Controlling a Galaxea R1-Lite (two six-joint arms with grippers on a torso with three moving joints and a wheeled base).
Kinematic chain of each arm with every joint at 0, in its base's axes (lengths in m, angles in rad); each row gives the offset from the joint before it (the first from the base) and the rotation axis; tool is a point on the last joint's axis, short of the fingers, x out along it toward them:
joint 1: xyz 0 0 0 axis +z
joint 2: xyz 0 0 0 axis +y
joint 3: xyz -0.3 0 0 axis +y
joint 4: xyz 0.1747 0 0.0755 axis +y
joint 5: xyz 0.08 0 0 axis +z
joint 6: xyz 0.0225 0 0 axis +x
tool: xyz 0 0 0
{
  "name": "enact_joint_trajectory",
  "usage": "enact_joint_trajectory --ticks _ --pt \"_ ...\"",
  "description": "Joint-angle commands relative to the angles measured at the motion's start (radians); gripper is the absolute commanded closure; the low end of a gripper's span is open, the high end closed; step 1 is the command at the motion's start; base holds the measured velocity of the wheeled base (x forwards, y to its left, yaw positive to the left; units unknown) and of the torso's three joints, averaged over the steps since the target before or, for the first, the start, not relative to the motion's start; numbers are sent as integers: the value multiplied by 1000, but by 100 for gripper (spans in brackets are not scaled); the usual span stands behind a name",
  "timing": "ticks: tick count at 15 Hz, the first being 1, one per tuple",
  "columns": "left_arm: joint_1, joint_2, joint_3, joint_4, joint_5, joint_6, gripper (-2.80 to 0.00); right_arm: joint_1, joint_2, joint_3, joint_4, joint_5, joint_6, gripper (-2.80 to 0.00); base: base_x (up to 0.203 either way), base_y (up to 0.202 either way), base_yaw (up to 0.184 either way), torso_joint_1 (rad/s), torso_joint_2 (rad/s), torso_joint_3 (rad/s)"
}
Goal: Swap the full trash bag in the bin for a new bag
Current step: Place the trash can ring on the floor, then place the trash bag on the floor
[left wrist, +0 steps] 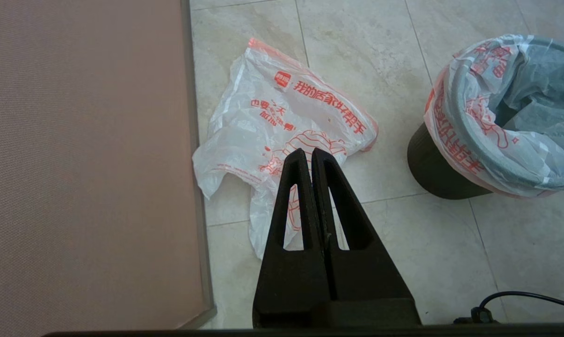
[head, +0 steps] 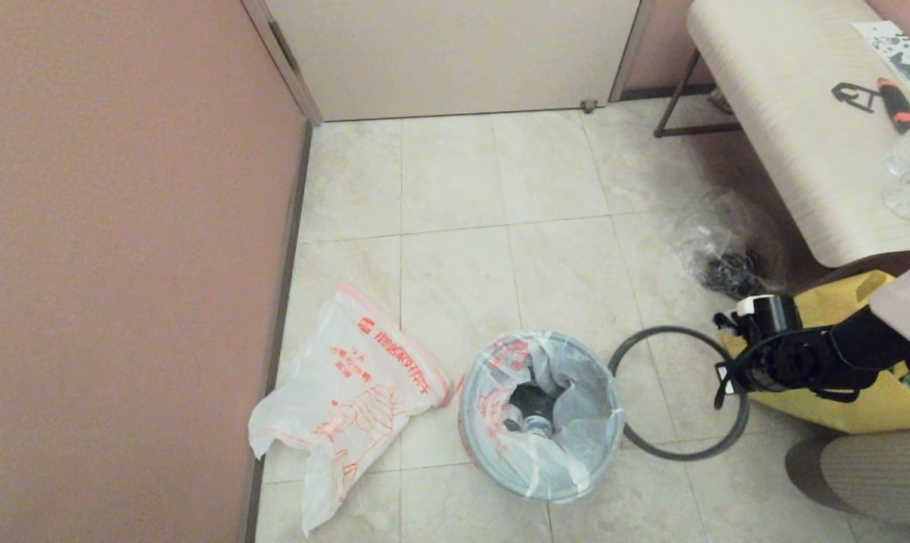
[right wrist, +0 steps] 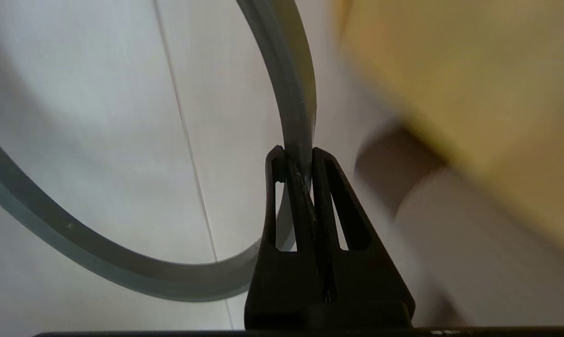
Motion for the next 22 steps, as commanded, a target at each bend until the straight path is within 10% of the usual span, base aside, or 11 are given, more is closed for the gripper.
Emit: enact_joint_trajectory --ticks 1,4,5,13,14,18,22 --pt "0 1 0 0 0 1 0 -13 87 -8 72 -2 -22 0 0 0 0 0 0 0" --pt "0 1 0 0 0 0 0 -50 142 -11 76 -9 -65 0 0 0 0 0 0 0" --pt "-1 1 0 0 0 0 0 -52 146 0 77 -21 -64 -280 0 0 0 0 0 0" --pt "1 1 0 0 0 0 0 124 -170 328 71 -21 160 -280 0 0 0 0 0 0" --pt "1 1 0 0 0 0 0 165 -223 384 71 -21 202 0 0 0 0 0 0 0" --pt "1 1 0 0 0 0 0 265 -340 493 75 23 410 0 0 0 0 0 0 0" --pt "1 1 0 0 0 1 0 286 -379 567 68 139 428 0 0 0 0 0 0 0"
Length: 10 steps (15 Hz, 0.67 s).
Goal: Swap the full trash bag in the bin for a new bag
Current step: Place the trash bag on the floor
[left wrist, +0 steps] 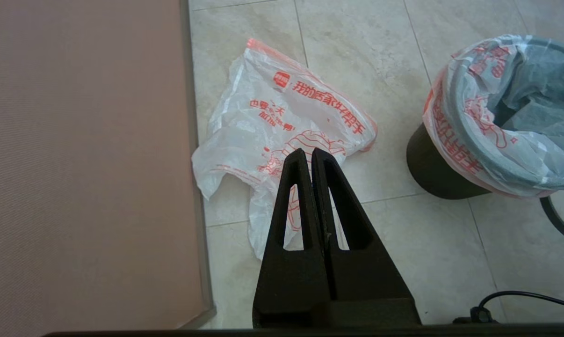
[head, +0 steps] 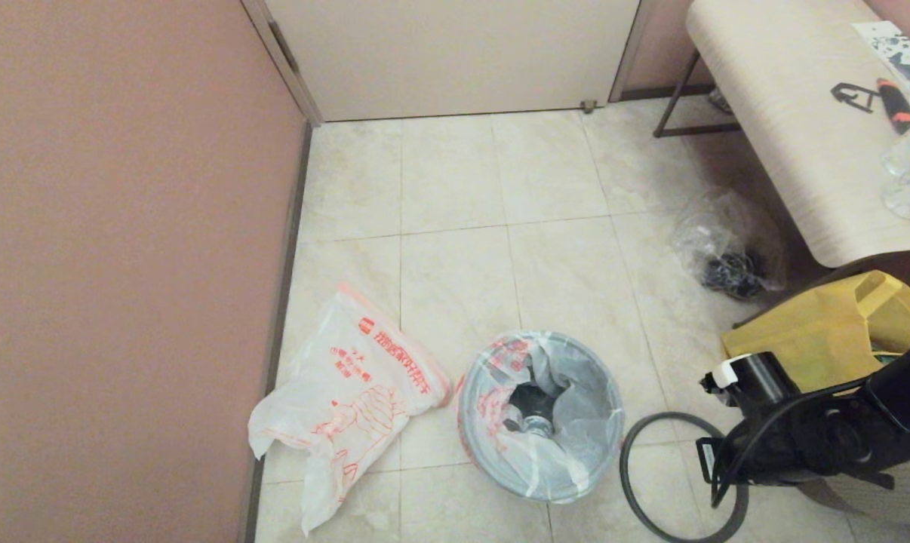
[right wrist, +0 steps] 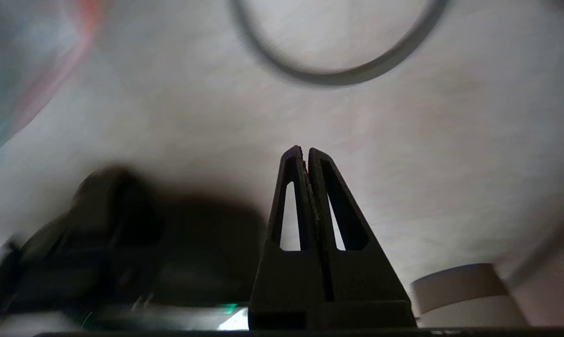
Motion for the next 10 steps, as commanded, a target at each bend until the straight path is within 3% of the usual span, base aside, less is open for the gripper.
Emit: enact_joint_trajectory --ticks 1,4,5,6,10 --pt "-1 1 0 1 0 0 0 -7 -28 21 -8 61 2 0 0 0 0 0 0 0" --pt "0 1 0 1 0 0 0 -19 -3 32 -31 167 -1 0 0 0 0 0 0 0" --pt "-1 1 0 1 0 0 0 -19 27 29 -63 181 -9 -249 0 0 0 0 0 0" --pt "0 1 0 1 0 0 0 -20 62 27 -133 186 -32 -280 0 0 0 0 0 0" --pt "0 1 0 1 0 0 0 -21 190 -33 -259 186 -121 -280 0 0 0 0 0 0"
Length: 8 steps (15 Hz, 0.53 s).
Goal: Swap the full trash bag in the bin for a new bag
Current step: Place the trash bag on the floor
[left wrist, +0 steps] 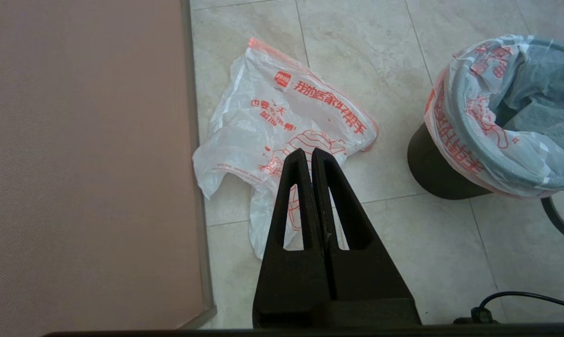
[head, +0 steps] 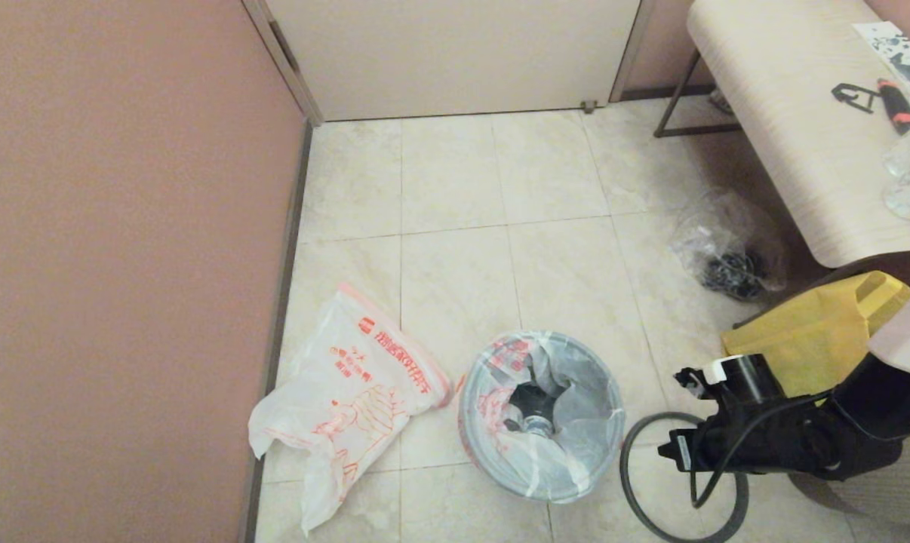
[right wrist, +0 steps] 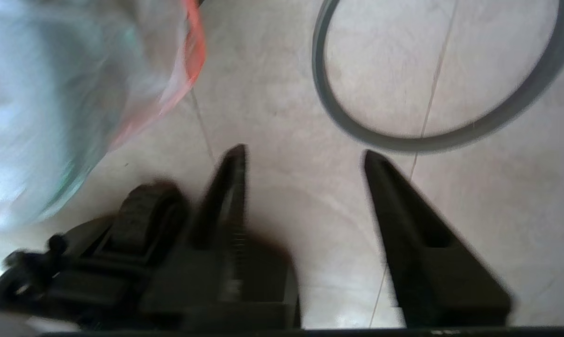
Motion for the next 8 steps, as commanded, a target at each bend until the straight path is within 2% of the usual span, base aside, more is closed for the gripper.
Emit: enact_joint_trajectory --ticks 1,5,8 --pt "1 1 0 0 0 0 0 3 71 -32 -9 0 -7 -280 0 0 0 0 0 0" --pt "0 1 0 0 0 1 0 7 128 -76 -25 9 -13 -280 0 0 0 0 0 0" --pt "1 1 0 0 0 0 0 8 193 -72 -156 11 -12 -280 0 0 0 0 0 0"
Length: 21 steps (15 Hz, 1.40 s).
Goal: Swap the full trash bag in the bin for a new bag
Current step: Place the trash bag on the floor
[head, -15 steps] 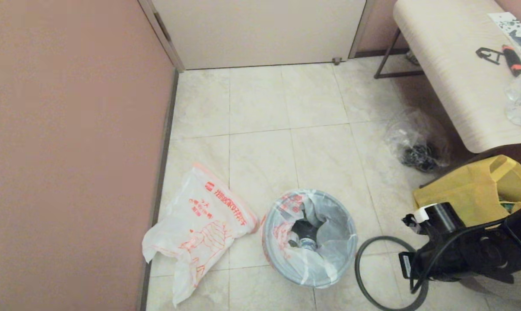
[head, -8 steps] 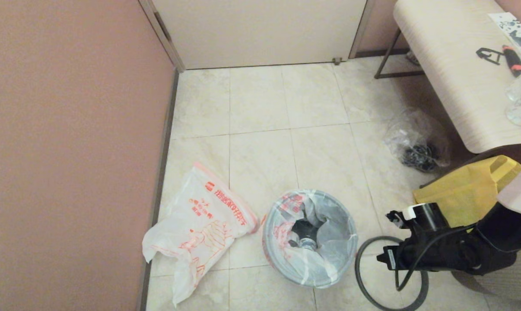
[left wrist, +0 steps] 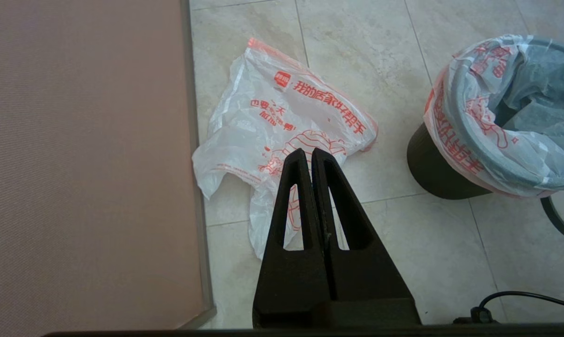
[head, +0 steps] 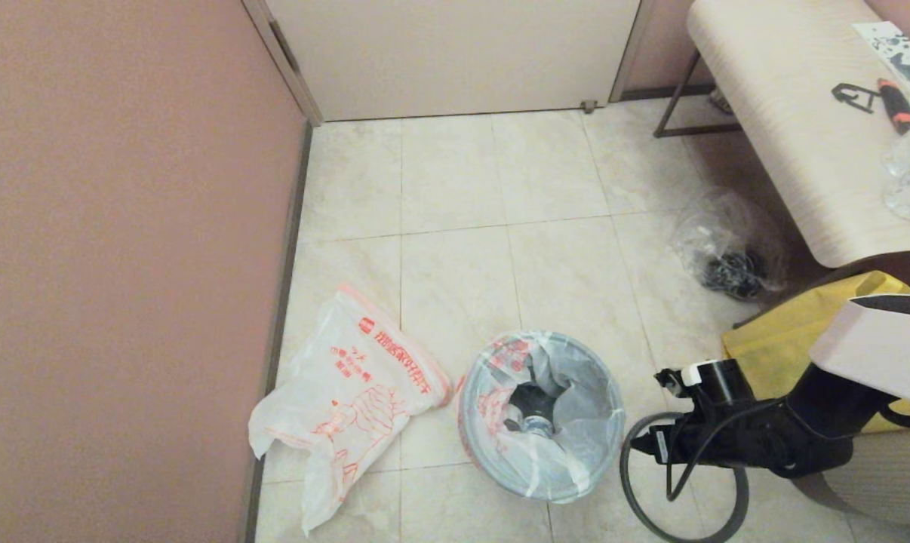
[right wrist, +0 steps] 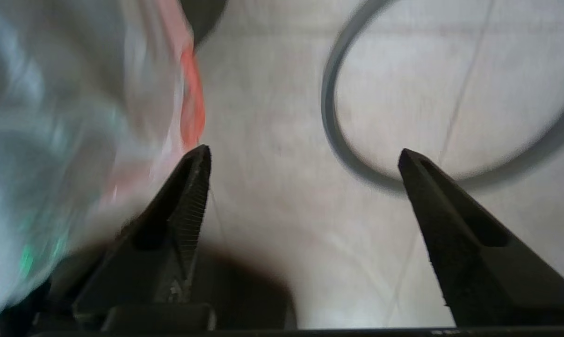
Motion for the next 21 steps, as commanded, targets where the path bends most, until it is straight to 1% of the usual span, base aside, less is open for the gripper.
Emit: enact_joint_trajectory --ticks 1,4,6,7,11,13,14,17,18,19,20,21 --pt "-1 1 0 0 0 0 0 7 60 1 -61 1 2 -280 0 0 0 0 0 0" --pt "0 1 0 0 0 0 0 20 90 0 -176 -2 3 -280 0 0 0 0 0 0" --pt "-1 1 0 0 0 0 0 31 121 2 -282 -7 3 -280 0 0 0 0 0 0" --pt "1 1 0 0 0 0 0 38 144 -2 -313 -19 0 -280 0 0 0 0 0 0" --pt "1 1 0 0 0 0 0 45 225 -52 -353 -95 -58 -280 0 0 0 0 0 0" --pt "0 1 0 0 0 0 0 42 244 -82 -356 -102 -74 -280 0 0 0 0 0 0" --pt "1 1 0 0 0 0 0 41 258 -98 -370 -102 -83 -280 0 0 0 0 0 0" --pt "-1 1 0 0 0 0 0 40 310 -108 -537 -92 -117 -280 0 0 0 0 0 0" --pt "1 1 0 0 0 0 0 39 333 -113 -618 -69 -134 -280 0 0 0 0 0 0" --pt "1 1 0 0 0 0 0 36 348 -115 -685 -29 -141 -280 0 0 0 0 0 0" --pt "1 1 0 0 0 0 0 33 352 -116 -692 -8 -146 -280 0 0 0 0 0 0" --pt "1 1 0 0 0 0 0 28 354 -116 -680 -7 -165 -280 0 0 0 0 0 0"
